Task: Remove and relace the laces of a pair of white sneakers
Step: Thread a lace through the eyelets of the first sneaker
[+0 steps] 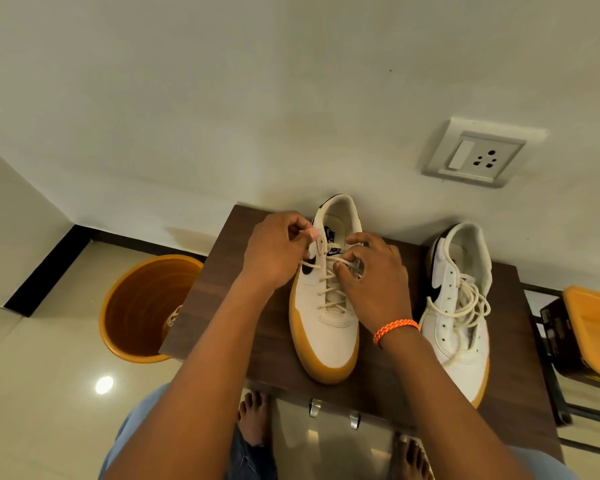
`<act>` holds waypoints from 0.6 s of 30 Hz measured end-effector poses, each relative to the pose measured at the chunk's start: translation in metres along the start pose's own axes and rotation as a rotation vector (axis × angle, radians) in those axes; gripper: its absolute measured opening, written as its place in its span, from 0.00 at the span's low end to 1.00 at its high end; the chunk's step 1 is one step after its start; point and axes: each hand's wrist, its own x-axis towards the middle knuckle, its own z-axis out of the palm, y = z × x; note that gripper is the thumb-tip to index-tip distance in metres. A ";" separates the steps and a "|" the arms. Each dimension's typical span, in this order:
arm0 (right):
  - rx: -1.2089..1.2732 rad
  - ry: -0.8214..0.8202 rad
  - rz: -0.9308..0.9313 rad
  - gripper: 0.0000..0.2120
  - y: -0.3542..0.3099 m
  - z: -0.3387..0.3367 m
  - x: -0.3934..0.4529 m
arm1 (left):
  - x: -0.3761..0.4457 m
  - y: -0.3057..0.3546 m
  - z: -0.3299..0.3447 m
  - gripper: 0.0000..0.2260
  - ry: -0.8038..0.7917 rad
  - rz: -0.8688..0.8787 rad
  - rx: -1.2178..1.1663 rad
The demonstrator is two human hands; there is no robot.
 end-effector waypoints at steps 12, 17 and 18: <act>0.138 0.062 -0.046 0.05 0.000 0.006 -0.001 | 0.003 -0.004 -0.008 0.08 0.020 0.044 0.074; 0.174 0.096 -0.084 0.07 -0.002 0.005 -0.001 | -0.002 -0.009 -0.001 0.10 -0.188 0.002 0.342; 0.149 0.080 -0.083 0.07 -0.002 0.005 -0.002 | -0.003 -0.008 -0.001 0.10 -0.192 0.013 0.347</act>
